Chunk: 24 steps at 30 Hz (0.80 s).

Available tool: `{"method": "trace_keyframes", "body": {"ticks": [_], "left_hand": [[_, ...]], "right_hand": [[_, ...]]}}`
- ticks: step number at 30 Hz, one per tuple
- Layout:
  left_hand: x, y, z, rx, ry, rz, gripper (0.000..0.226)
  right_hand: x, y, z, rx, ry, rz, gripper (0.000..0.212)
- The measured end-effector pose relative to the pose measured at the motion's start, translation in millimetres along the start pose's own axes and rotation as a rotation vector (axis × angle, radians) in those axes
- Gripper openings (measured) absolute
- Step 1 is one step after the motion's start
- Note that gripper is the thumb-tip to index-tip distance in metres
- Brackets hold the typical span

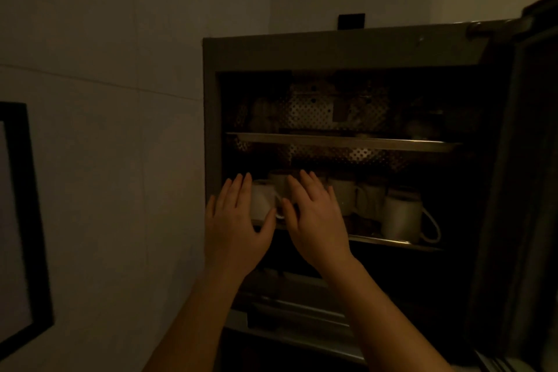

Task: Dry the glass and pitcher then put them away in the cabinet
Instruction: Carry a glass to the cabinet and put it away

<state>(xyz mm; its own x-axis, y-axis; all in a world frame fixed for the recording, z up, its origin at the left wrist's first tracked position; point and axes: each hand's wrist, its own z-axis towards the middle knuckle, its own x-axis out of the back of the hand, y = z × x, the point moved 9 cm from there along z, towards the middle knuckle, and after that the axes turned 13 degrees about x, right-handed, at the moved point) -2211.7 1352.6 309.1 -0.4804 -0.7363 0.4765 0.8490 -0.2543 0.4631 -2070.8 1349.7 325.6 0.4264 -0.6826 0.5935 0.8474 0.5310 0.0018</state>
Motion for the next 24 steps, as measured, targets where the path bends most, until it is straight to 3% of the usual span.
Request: {"method": "trace_keyframes", "body": {"ticks": [14,24], "left_hand": [[9.8,-26.0,-116.8,0.112,-0.201,0.004,0.083],[22.7,-16.8,-199.4,0.119,-0.279,-0.021,0.079]], "right_hand": [[-2.7,-37.1,-124.7,-0.218,-0.208,0.118,0.052],[19.2,-53.9,-209.5,-0.332,-0.249,0.108,0.051]]}}
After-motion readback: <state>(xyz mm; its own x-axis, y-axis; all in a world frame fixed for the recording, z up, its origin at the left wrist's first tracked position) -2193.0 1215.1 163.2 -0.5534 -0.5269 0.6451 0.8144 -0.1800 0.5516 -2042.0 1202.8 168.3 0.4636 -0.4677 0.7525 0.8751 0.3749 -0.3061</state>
